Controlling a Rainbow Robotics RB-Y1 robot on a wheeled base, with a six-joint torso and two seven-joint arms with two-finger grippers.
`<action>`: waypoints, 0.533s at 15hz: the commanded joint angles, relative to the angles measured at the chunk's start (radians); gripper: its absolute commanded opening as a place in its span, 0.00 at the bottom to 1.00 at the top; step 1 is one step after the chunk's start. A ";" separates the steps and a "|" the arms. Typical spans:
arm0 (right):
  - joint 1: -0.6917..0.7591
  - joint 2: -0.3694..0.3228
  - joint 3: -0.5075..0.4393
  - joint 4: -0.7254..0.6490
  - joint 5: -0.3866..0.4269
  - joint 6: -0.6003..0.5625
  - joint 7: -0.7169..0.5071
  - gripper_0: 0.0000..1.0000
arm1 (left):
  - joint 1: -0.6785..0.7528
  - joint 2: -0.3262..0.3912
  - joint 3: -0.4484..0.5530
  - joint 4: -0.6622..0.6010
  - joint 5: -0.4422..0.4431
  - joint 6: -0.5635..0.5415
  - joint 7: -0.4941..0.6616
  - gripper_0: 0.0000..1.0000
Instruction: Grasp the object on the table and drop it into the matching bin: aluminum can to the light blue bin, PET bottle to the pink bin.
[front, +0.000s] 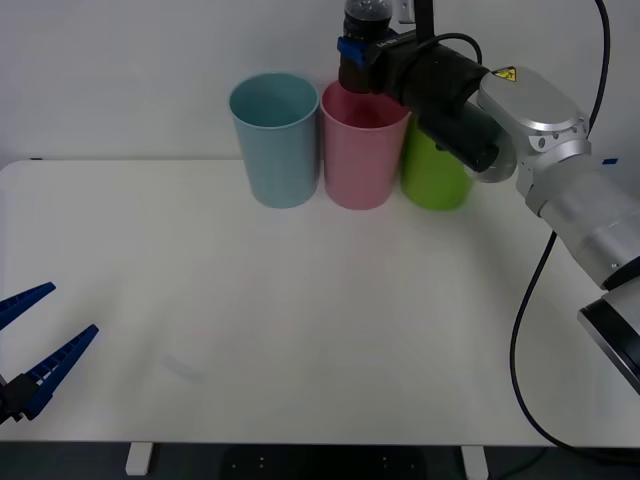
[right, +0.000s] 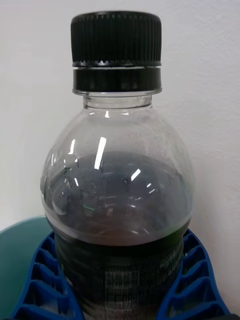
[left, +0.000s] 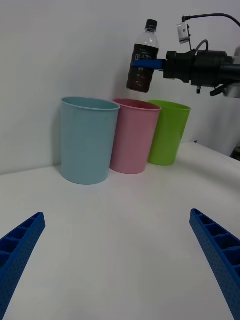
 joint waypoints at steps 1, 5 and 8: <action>0.001 0.002 0.000 0.000 0.004 0.006 0.022 0.00 | 0.000 0.000 0.000 0.000 0.000 0.000 0.000 1.00; 0.001 0.003 0.000 0.000 0.004 0.006 0.028 0.25 | 0.000 0.000 0.000 0.000 0.000 0.000 0.000 1.00; 0.001 0.002 0.000 0.000 0.004 0.005 0.030 1.00 | 0.000 0.000 0.000 0.000 0.000 0.000 0.000 1.00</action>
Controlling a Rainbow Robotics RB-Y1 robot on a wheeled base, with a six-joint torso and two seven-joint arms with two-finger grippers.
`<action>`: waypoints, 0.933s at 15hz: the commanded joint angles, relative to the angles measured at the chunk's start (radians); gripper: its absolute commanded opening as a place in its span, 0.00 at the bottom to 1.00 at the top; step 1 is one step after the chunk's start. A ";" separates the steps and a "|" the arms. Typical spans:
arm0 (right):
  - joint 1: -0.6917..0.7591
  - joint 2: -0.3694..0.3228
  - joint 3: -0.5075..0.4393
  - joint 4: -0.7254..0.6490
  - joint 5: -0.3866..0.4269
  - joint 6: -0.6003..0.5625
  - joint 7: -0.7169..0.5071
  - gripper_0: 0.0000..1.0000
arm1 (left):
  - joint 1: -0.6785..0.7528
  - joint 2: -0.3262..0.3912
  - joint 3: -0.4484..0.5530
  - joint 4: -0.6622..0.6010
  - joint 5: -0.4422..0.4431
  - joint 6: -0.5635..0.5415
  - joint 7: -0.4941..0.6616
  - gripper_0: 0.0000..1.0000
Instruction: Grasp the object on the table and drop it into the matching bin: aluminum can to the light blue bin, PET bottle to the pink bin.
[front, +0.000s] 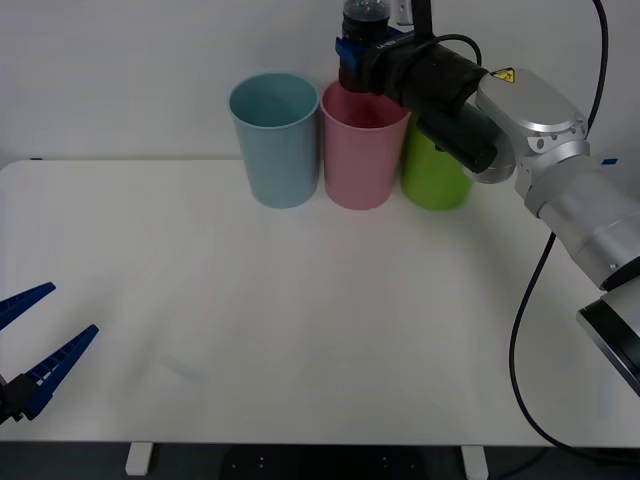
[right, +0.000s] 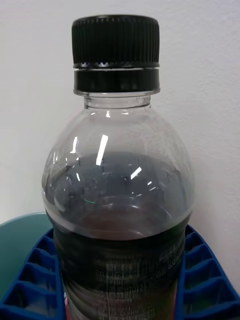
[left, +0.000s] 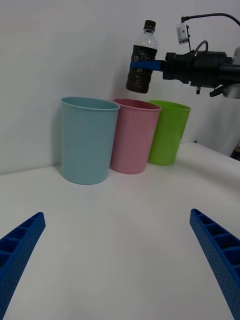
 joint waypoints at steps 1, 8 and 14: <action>0.000 -0.001 0.000 -0.001 0.000 -0.001 0.005 1.00 | 0.000 0.000 0.000 0.000 0.000 0.000 0.000 1.00; 0.039 -0.002 -0.009 -0.031 -0.017 -0.005 0.011 1.00 | 0.000 0.000 0.000 0.000 0.000 0.000 0.000 1.00; 0.212 -0.084 -0.025 -0.278 -0.017 -0.004 0.005 1.00 | 0.000 0.000 0.000 0.000 0.000 0.000 0.000 1.00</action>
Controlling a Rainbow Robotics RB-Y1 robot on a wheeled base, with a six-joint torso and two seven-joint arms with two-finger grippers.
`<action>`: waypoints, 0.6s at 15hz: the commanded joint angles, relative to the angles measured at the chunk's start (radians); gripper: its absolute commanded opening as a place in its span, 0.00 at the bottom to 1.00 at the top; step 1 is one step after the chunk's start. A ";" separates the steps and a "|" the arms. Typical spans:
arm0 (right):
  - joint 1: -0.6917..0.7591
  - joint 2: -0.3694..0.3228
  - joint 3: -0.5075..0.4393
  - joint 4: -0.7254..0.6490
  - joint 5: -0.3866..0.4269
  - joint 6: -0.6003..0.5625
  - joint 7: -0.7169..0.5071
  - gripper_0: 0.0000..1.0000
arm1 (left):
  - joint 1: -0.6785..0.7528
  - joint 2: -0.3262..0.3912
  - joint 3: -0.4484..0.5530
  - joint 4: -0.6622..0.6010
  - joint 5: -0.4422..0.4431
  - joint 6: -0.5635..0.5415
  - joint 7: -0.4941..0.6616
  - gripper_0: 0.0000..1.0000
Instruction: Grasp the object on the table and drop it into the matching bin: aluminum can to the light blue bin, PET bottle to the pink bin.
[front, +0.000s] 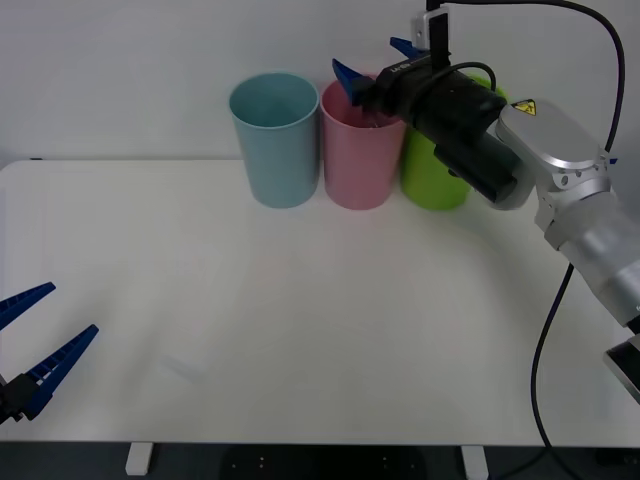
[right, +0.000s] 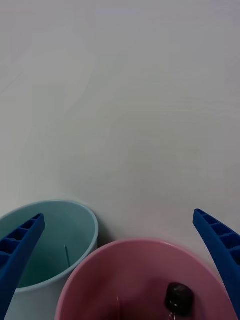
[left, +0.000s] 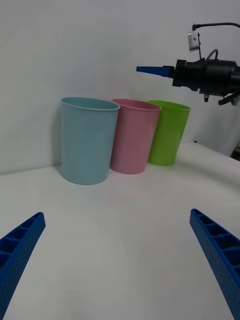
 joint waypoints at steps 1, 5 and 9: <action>0.091 -0.051 -0.006 -0.134 -0.001 -0.001 -0.005 1.00 | 0.000 0.000 0.000 0.000 0.000 0.000 0.000 1.00; 0.248 -0.137 -0.035 -0.335 -0.002 -0.001 -0.014 1.00 | 0.000 0.000 0.000 0.000 0.000 0.000 0.000 1.00; 0.429 -0.214 -0.106 -0.505 -0.007 -0.022 -0.004 1.00 | 0.000 0.000 0.000 0.000 0.000 0.000 0.000 1.00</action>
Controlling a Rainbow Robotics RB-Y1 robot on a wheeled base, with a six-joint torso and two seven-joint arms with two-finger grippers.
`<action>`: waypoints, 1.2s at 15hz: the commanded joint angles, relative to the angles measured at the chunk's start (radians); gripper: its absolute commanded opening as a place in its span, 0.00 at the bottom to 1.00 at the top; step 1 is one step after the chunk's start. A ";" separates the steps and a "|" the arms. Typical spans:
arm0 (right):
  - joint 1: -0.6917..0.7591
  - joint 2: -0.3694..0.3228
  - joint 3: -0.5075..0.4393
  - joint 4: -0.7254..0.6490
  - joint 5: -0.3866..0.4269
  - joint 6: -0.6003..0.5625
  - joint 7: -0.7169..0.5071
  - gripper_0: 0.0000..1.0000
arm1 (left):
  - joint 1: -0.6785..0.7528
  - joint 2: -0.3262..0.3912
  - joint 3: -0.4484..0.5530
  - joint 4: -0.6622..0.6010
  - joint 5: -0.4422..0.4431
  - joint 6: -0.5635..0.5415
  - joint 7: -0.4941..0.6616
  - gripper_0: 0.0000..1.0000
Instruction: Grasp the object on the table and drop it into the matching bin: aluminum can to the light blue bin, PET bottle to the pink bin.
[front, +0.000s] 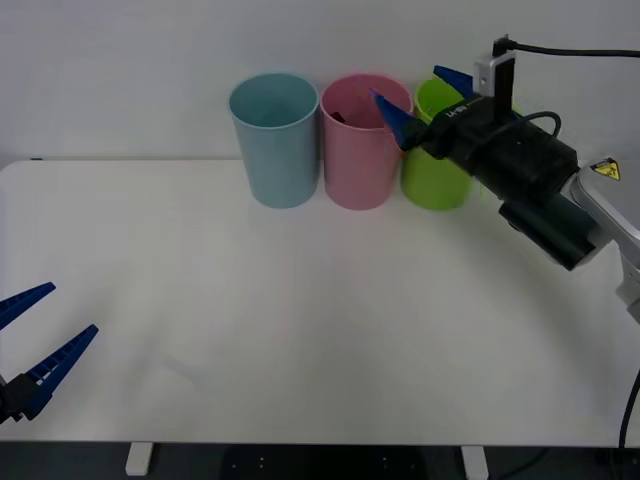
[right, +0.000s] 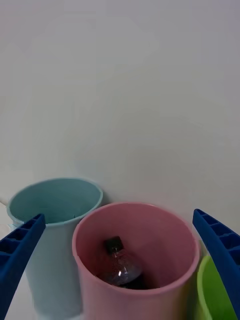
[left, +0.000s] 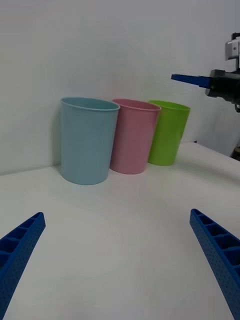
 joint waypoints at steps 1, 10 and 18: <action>0.124 -0.046 -0.066 -0.100 -0.004 -0.044 0.010 1.00 | 0.000 0.000 0.000 0.000 0.000 0.000 0.000 1.00; 0.441 -0.075 -0.356 -0.154 -0.012 -0.391 0.144 1.00 | 0.000 0.000 0.000 0.000 0.000 0.000 0.000 1.00; 0.679 -0.060 -0.495 -0.154 -0.087 -0.595 0.321 1.00 | 0.000 0.000 0.000 0.000 0.000 0.000 0.000 1.00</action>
